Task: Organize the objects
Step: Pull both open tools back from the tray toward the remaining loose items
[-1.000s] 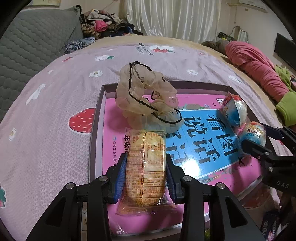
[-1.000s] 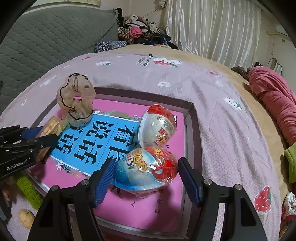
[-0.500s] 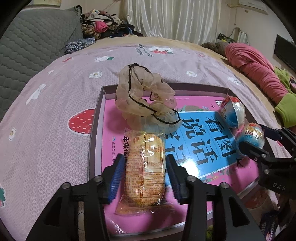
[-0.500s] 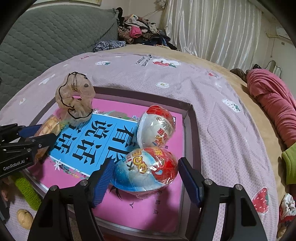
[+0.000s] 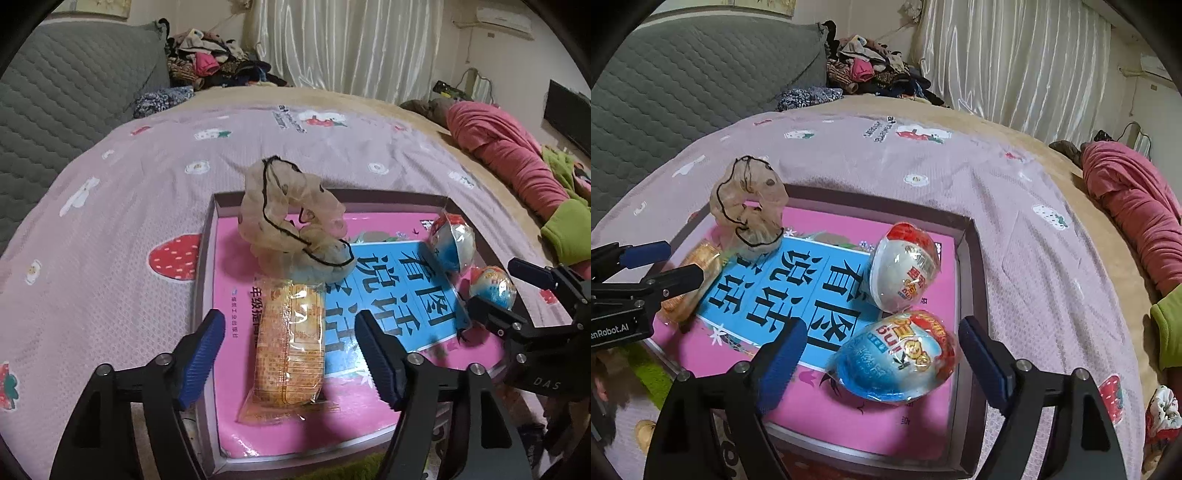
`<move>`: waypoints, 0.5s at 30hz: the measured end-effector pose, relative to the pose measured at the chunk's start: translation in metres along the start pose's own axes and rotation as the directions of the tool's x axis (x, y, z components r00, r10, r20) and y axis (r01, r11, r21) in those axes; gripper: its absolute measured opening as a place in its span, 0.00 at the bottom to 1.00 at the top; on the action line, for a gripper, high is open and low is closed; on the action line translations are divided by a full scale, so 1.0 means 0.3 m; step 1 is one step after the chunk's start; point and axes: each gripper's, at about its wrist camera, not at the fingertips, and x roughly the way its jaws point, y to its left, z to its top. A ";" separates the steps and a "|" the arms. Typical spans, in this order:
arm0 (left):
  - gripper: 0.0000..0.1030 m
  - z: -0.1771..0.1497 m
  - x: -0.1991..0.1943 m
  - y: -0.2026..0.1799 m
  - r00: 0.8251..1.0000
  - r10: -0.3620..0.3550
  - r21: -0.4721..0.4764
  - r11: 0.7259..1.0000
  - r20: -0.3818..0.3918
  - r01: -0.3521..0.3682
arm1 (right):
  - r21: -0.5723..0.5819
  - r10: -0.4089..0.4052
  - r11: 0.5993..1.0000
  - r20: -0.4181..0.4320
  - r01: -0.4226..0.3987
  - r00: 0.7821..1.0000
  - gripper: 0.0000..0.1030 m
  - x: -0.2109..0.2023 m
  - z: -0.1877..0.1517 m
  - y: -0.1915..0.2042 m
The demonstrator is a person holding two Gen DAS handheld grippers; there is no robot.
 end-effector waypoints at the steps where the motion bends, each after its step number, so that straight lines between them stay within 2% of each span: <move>1: 0.74 0.000 -0.006 0.000 1.000 0.009 0.003 1.000 0.002 -0.009 | 0.000 -0.002 1.000 0.004 0.002 1.000 0.82 -0.007 0.002 0.002; 8: 0.78 0.003 -0.050 -0.008 0.999 0.035 0.014 0.999 0.025 -0.035 | 0.009 -0.003 1.000 0.044 0.002 0.999 0.86 -0.075 0.019 -0.006; 15: 0.81 0.000 -0.134 -0.024 0.997 0.056 0.014 0.998 0.048 -0.056 | 0.029 -0.005 1.000 0.111 0.002 0.994 0.91 -0.212 0.038 -0.008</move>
